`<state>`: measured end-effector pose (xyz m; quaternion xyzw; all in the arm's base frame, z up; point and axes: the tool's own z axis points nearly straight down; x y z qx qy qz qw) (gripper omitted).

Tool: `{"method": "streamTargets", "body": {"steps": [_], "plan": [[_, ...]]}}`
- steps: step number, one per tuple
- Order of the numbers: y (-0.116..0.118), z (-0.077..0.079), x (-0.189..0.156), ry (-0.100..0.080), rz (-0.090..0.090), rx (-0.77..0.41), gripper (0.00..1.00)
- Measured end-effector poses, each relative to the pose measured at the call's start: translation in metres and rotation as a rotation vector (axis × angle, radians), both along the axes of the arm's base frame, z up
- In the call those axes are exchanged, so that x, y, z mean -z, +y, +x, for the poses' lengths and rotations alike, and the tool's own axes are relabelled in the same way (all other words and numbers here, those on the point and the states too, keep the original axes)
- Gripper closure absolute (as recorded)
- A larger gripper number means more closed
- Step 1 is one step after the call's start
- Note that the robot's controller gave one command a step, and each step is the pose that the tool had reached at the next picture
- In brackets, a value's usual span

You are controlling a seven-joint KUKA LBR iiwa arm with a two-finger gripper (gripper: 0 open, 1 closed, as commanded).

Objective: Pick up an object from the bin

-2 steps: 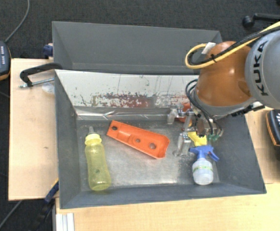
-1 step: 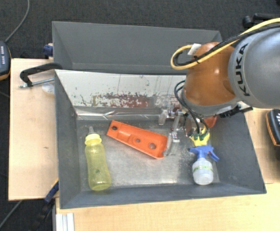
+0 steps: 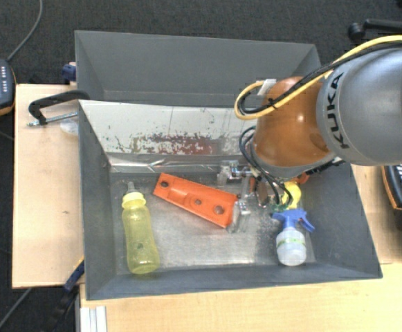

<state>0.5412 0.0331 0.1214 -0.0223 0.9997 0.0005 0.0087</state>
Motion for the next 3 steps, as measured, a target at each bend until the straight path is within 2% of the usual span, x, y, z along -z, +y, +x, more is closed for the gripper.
{"method": "streamTargets", "body": {"steps": [1, 2, 3], "plan": [[0.047, -0.009, 0.05, 0.025, 0.003, -0.175, 1.0], [0.047, -0.009, 0.05, 0.025, 0.003, -0.175, 1.0], [0.057, 0.0, -0.086, 0.019, 0.004, -0.194, 1.0]]}}
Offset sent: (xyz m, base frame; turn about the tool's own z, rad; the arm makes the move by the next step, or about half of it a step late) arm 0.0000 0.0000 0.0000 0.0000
